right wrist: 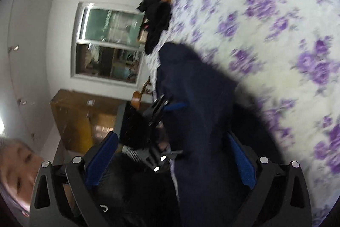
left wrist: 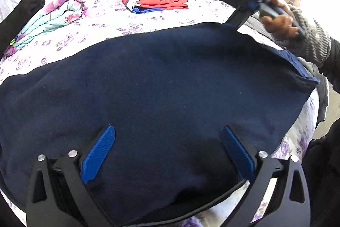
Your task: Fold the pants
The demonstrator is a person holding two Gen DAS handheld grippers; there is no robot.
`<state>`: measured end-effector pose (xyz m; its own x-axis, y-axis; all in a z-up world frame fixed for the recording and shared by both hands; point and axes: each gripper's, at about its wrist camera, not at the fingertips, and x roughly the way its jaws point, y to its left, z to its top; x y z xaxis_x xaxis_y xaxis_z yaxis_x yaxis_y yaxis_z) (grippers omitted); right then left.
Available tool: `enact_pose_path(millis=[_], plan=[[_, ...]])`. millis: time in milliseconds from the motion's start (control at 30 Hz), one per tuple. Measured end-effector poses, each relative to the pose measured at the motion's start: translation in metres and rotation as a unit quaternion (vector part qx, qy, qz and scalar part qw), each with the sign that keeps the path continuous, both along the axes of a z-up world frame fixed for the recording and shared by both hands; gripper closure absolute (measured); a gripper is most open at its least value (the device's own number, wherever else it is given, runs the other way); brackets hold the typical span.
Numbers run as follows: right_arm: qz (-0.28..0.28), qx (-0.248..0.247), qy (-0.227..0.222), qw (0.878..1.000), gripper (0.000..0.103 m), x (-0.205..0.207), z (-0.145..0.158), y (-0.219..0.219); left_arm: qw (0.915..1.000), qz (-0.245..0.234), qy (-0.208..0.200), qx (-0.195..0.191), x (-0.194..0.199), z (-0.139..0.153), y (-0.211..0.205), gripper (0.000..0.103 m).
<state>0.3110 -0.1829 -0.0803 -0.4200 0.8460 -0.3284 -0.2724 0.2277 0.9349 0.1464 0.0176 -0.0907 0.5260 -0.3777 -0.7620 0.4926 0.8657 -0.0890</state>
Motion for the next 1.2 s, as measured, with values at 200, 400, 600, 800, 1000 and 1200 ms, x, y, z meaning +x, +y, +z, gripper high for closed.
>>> enact_pose_path(millis=[200,400,600,800,1000,1200], plan=[[-0.03,-0.056,-0.066,0.996,0.003,-0.033,-0.002,0.02,1.0,0.001,-0.001,-0.003,0.0,0.0,0.001,0.005],[-0.07,-0.093,-0.208,0.971,0.003,-0.072,0.01,0.025,1.0,-0.002,-0.003,-0.004,0.0,0.0,0.003,0.005],[-0.078,-0.083,-0.136,0.984,0.003,-0.028,-0.002,0.02,1.0,0.0,-0.009,0.003,-0.002,-0.001,0.001,0.005],[-0.102,-0.018,-0.029,0.994,0.003,-0.03,-0.016,0.037,0.9999,-0.001,-0.01,-0.002,-0.002,-0.001,0.001,0.005],[-0.202,0.015,0.007,0.979,0.003,0.033,-0.028,0.03,0.9999,-0.001,-0.013,-0.002,-0.004,0.0,0.003,0.004],[-0.289,0.038,-0.087,0.952,0.003,0.063,0.014,-0.028,0.9999,-0.004,-0.013,-0.01,-0.005,0.0,0.005,0.004]])
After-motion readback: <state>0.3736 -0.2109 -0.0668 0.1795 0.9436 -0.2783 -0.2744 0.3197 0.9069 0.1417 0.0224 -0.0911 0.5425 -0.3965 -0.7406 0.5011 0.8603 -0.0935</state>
